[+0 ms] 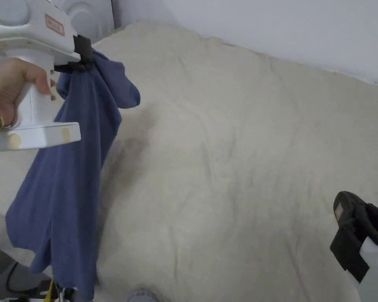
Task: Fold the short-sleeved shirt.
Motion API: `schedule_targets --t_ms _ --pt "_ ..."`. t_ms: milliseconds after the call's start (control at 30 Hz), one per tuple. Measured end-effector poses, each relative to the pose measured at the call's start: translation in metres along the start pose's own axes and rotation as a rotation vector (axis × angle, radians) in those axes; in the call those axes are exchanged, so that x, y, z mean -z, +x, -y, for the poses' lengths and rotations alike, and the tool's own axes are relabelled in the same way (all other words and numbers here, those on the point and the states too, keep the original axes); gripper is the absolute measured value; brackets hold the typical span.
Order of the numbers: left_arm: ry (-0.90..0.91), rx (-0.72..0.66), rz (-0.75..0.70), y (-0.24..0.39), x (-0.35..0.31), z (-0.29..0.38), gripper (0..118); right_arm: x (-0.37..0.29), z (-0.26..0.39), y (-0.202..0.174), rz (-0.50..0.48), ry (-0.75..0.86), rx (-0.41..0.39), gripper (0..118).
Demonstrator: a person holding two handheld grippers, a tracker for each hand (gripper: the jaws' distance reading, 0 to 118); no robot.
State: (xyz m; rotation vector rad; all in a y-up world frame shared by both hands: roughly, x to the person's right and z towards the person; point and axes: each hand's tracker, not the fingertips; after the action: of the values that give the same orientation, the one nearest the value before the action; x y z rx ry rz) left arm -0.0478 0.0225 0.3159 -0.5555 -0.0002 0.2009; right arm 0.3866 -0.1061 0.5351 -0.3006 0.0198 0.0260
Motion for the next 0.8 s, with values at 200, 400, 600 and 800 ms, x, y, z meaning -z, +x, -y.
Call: schedule_targets --t_ms 200,400,600,800 --pt "0.221 0.077 0.086 0.069 -0.132 -0.058 7 -0.045 -0.013 0.023 0.031 0.111 -0.003 1" --pt "0.394 0.114 0.196 0.146 -0.217 -0.105 7 -0.111 -0.025 0.038 0.097 0.22 0.024 1" --pt "0.458 0.119 0.342 0.227 -0.238 -0.135 7 -0.17 -0.032 0.069 0.193 0.258 0.016 1" --pt "0.418 0.151 0.495 0.308 -0.212 -0.128 7 -0.2 -0.018 0.096 0.334 0.251 0.054 1"
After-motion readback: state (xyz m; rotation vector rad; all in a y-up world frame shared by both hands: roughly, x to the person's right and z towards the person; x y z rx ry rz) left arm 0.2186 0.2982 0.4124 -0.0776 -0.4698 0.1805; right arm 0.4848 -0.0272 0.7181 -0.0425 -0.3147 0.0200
